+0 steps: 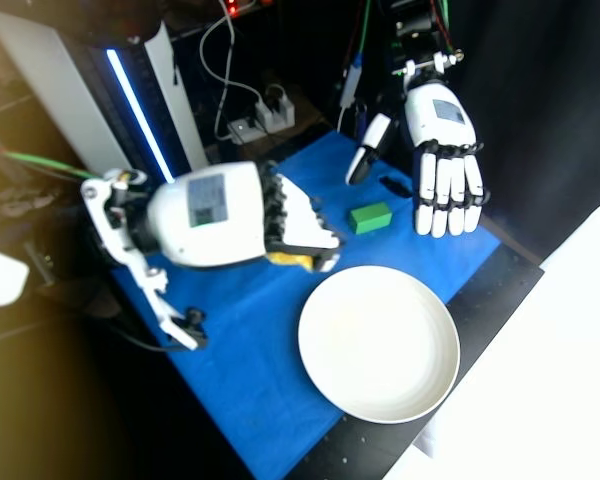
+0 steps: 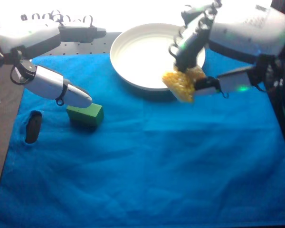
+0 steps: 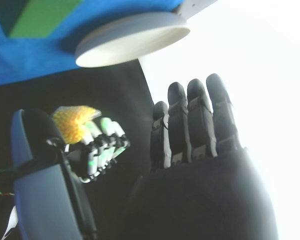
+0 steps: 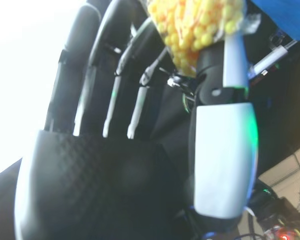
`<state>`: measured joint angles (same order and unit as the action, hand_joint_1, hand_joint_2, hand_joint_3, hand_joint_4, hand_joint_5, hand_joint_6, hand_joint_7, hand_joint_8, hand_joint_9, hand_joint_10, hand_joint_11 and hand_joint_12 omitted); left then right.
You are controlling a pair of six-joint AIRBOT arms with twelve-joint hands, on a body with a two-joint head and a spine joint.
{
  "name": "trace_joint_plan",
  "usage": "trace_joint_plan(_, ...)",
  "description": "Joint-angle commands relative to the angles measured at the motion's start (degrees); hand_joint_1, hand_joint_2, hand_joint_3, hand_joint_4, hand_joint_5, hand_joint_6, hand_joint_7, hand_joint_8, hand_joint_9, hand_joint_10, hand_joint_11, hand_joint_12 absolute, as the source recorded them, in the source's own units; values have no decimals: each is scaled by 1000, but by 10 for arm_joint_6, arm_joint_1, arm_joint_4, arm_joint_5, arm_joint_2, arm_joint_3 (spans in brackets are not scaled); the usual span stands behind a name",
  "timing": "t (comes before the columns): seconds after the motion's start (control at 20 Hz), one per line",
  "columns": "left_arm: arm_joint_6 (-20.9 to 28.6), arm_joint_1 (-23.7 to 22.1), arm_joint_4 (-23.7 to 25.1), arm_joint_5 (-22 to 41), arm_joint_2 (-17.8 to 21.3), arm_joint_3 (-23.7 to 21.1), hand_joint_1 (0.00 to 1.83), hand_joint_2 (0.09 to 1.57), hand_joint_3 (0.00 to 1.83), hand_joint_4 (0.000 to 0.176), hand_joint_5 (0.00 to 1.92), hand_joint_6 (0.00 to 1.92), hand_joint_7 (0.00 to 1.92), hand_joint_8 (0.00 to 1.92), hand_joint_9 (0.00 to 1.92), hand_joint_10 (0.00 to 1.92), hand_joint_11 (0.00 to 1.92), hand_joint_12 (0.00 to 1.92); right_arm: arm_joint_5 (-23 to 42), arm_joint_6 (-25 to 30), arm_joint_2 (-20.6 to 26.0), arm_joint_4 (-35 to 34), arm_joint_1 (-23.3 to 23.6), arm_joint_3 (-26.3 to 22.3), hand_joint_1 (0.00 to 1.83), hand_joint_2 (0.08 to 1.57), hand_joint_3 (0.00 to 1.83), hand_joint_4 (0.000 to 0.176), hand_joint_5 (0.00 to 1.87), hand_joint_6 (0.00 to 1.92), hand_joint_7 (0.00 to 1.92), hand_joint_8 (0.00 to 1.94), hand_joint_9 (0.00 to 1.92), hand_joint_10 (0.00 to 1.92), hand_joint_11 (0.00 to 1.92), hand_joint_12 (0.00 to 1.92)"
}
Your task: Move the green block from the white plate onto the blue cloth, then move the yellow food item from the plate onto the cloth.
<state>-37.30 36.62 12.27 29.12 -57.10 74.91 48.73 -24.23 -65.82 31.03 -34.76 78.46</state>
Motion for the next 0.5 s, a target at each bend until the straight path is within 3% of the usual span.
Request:
trace_joint_plan(0.0, 1, -4, -15, 70, 4, -1, 817, 785, 0, 92, 241, 1, 369, 0, 247, 1, 0, 461, 63, -2, -1, -29, 1, -2, 1268, 1066, 2, 0, 1058, 664, 1142, 910, 988, 842, 537, 1530)
trace_joint_plan(0.15, -1, -4, -20, 75, 6, -2, 827, 791, 1, 92, 243, 1, 337, 1, 227, 0, 0, 392, 62, -2, -4, -42, -32, 0, 1279, 1069, 2, 0, 1073, 598, 1125, 977, 959, 983, 544, 1661)
trace_joint_plan(0.2, -2, -4, -21, 77, 7, -2, 814, 800, 3, 71, 252, 2, 336, 2, 242, 4, 0, 403, 62, -2, -6, -49, -44, 3, 1271, 1058, 0, 0, 1093, 608, 1153, 892, 915, 1006, 488, 1672)
trace_joint_plan(0.3, -5, -5, -25, 80, 8, -3, 816, 800, 1, 83, 261, 5, 357, 9, 255, 8, 0, 407, 61, -2, -12, -67, -65, 12, 1269, 1037, 0, 0, 1137, 572, 1212, 746, 916, 852, 323, 1613)
trace_joint_plan(0.35, -5, -5, -26, 82, 8, -3, 820, 800, 1, 87, 260, 4, 360, 10, 246, 4, 0, 405, 61, -2, -16, -75, -73, 16, 1273, 1036, 0, 0, 1128, 582, 1226, 724, 923, 832, 329, 1657)
trace_joint_plan(0.4, -5, -5, -26, 82, 8, -3, 825, 813, 6, 87, 252, 0, 361, 9, 245, 3, 0, 407, 61, -2, -18, -76, -74, 17, 1278, 1038, 0, 0, 1132, 557, 1216, 763, 887, 818, 223, 1678)
trace_joint_plan(0.45, -5, -5, -28, 86, 8, -3, 825, 820, 5, 81, 246, 0, 362, 5, 244, 2, 0, 428, 59, -2, -22, -78, -75, 20, 1281, 1039, 0, 0, 1139, 530, 1208, 791, 888, 863, 266, 1732)
